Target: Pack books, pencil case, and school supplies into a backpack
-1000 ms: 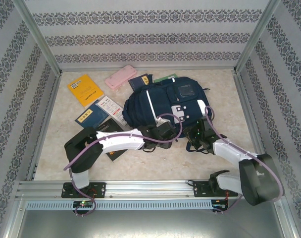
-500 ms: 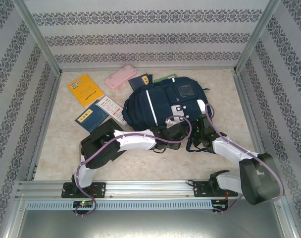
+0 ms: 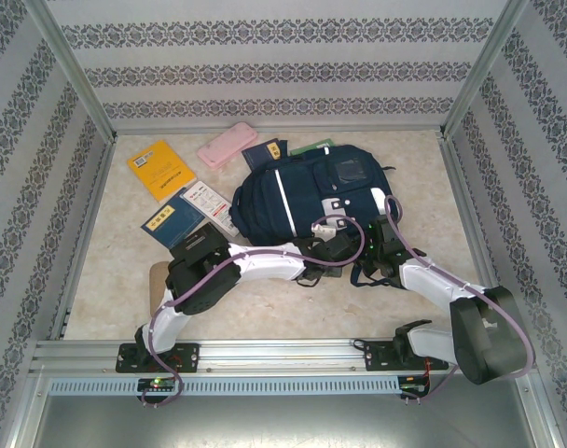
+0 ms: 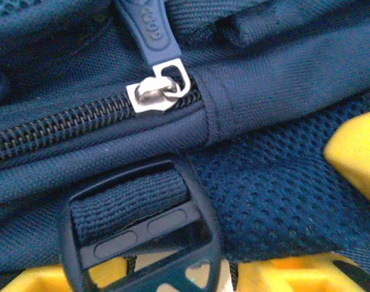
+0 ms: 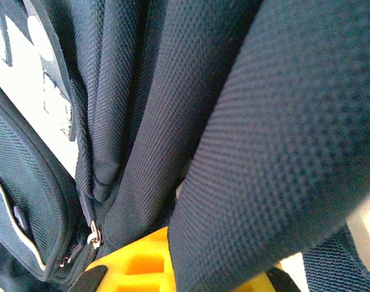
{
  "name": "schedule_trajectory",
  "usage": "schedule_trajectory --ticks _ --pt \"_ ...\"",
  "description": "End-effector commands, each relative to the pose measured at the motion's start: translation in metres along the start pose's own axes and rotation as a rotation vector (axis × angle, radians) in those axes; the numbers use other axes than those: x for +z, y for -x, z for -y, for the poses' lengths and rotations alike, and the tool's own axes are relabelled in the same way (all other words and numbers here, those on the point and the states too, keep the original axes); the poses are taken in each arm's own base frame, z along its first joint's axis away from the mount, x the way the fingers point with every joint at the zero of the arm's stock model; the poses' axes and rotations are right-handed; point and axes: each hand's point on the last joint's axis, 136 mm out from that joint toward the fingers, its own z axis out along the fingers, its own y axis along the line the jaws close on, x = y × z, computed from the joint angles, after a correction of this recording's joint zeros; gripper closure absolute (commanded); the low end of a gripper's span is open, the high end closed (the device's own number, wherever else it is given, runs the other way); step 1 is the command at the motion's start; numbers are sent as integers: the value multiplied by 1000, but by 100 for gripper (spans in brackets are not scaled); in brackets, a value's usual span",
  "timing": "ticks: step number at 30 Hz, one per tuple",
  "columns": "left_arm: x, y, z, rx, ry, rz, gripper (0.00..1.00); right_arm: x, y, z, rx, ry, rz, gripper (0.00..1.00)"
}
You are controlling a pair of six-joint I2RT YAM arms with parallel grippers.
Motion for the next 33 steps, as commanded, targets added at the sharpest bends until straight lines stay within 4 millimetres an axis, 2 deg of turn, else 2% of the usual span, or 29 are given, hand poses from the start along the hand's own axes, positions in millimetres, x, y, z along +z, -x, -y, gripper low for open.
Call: schedule_trajectory --ticks 1,3,6,8,14,17,22,29,33 --pt "14 -3 -11 -35 83 11 63 -2 -5 -12 -15 36 -20 100" --pt "17 -6 -16 -39 110 2 71 -3 -5 -12 -17 37 -18 100" --pt "17 -9 -23 -40 142 -3 93 -4 -2 -12 -18 40 -14 100" --pt "13 -7 -28 -34 162 -2 100 -5 -1 -12 -18 42 -14 100" --pt "-10 -5 -52 -16 226 -11 100 -10 13 -6 -18 28 13 100" --pt "-17 -11 -73 -16 255 -61 100 -14 21 0 -14 12 34 100" --pt "-39 -19 -121 -26 324 -95 100 -20 38 9 -16 -11 75 100" --pt "-75 1 -178 36 410 -126 100 -23 54 17 -18 -23 116 100" --pt "-79 15 -214 37 430 -172 100 -29 71 18 -26 -37 165 100"
